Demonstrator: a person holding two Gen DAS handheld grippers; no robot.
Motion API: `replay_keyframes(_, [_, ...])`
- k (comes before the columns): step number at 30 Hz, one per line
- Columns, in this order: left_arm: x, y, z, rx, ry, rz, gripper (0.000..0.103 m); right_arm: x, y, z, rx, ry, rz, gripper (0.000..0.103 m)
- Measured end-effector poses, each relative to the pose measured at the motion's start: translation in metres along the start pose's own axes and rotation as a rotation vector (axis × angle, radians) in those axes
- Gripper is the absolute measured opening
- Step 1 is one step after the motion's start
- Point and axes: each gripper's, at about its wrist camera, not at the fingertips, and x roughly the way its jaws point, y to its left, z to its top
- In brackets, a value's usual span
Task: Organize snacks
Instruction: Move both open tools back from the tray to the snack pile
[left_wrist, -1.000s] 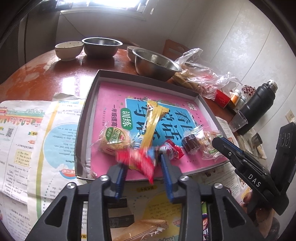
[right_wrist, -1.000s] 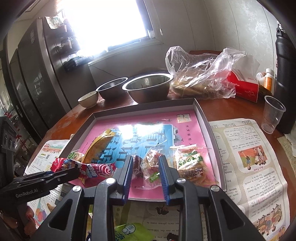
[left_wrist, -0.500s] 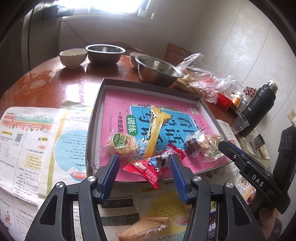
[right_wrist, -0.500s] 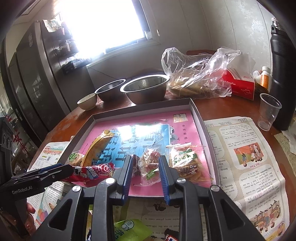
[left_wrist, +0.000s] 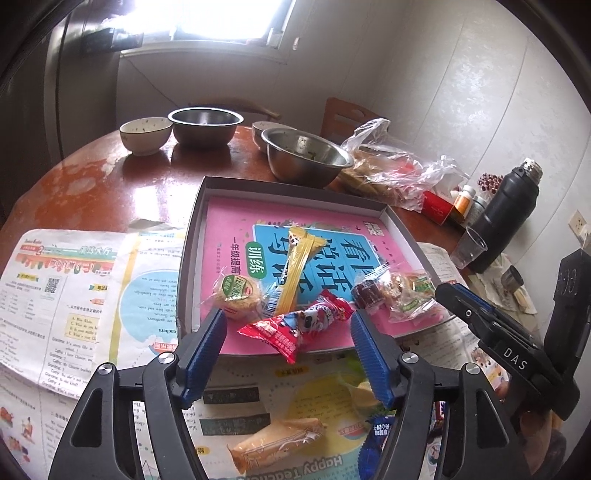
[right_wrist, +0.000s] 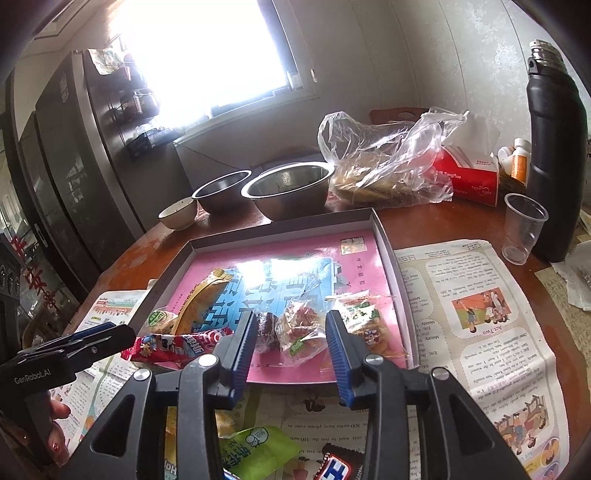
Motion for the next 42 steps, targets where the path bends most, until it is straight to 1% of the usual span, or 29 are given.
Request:
replay_keyframes(9, [-0.008, -0.008, -0.008, 0.024, 0.009, -0.005, 0.072, -0.016, -0.003, -0.007, -0.002, 0.001, 0.005, 0.047])
replay_keyframes(23, [-0.014, -0.013, -0.016, 0.045, 0.02, 0.007, 0.072, -0.033, -0.005, -0.018, -0.004, 0.011, -0.002, 0.049])
replay_keyframes(37, [-0.021, -0.01, -0.028, 0.051, 0.041, 0.014, 0.073, -0.046, 0.005, -0.032, -0.035, 0.032, 0.022, 0.05])
replay_keyframes(40, [-0.022, -0.007, -0.032, 0.047, 0.049, 0.022, 0.073, -0.048, 0.007, -0.035, -0.043, 0.039, 0.031, 0.054])
replay_keyframes(42, [-0.022, -0.006, -0.035, 0.046, 0.059, 0.025, 0.073, -0.049, 0.009, -0.037, -0.048, 0.046, 0.036, 0.059])
